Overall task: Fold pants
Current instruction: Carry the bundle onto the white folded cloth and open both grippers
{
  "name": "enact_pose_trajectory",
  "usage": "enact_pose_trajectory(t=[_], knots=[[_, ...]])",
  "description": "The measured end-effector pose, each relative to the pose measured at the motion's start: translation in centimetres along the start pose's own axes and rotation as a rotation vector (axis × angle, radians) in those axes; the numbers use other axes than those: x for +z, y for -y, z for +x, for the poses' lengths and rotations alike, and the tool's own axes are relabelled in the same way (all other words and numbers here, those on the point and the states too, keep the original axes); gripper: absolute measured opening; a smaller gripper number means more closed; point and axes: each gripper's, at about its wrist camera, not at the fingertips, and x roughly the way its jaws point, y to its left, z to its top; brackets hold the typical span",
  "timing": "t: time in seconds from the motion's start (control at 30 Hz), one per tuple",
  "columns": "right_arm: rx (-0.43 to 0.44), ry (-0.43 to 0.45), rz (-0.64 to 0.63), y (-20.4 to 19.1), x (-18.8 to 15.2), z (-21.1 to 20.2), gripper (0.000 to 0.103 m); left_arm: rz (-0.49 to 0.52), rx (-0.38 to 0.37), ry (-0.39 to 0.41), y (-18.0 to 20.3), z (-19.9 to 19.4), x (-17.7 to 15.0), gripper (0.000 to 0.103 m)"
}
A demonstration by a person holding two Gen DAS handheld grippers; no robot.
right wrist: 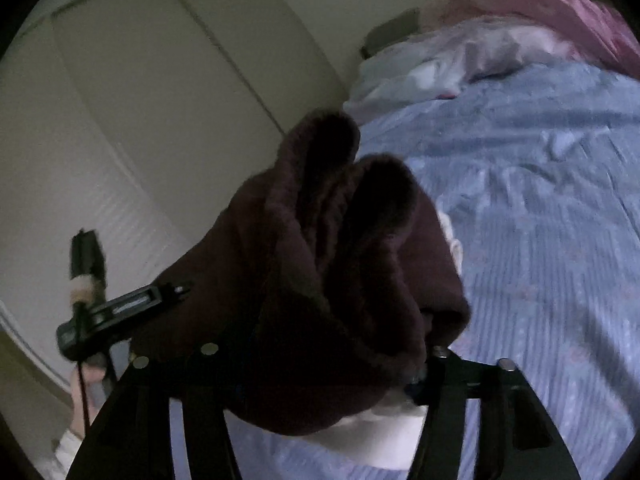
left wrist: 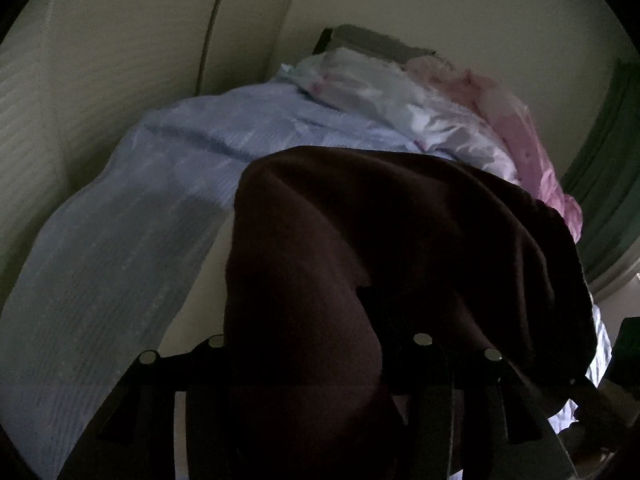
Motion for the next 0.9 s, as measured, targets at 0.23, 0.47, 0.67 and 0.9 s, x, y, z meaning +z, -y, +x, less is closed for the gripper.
enact_pose_trajectory(t=[0.23,0.47,0.67,0.9], knots=[[0.011,-0.145,0.118,-1.1,-0.1,1.3,0.095,0.124,0.380,0.060,0.1,-2.7,0.4,0.079],[0.036,-0.147,0.083,-1.8,0.1,-2.7,0.095,0.289,0.522,0.186,5.3,-8.5,-0.7,0.084],[0.004,0.185,-0.041,-2.1,3.2,-10.2,0.095,0.338,0.407,0.217,9.5,-9.2,-3.8,0.089],[0.135,-0.074,0.036,-0.3,12.1,-1.8,0.091,0.187,0.288,0.231,7.8,-8.2,-6.6,0.089]])
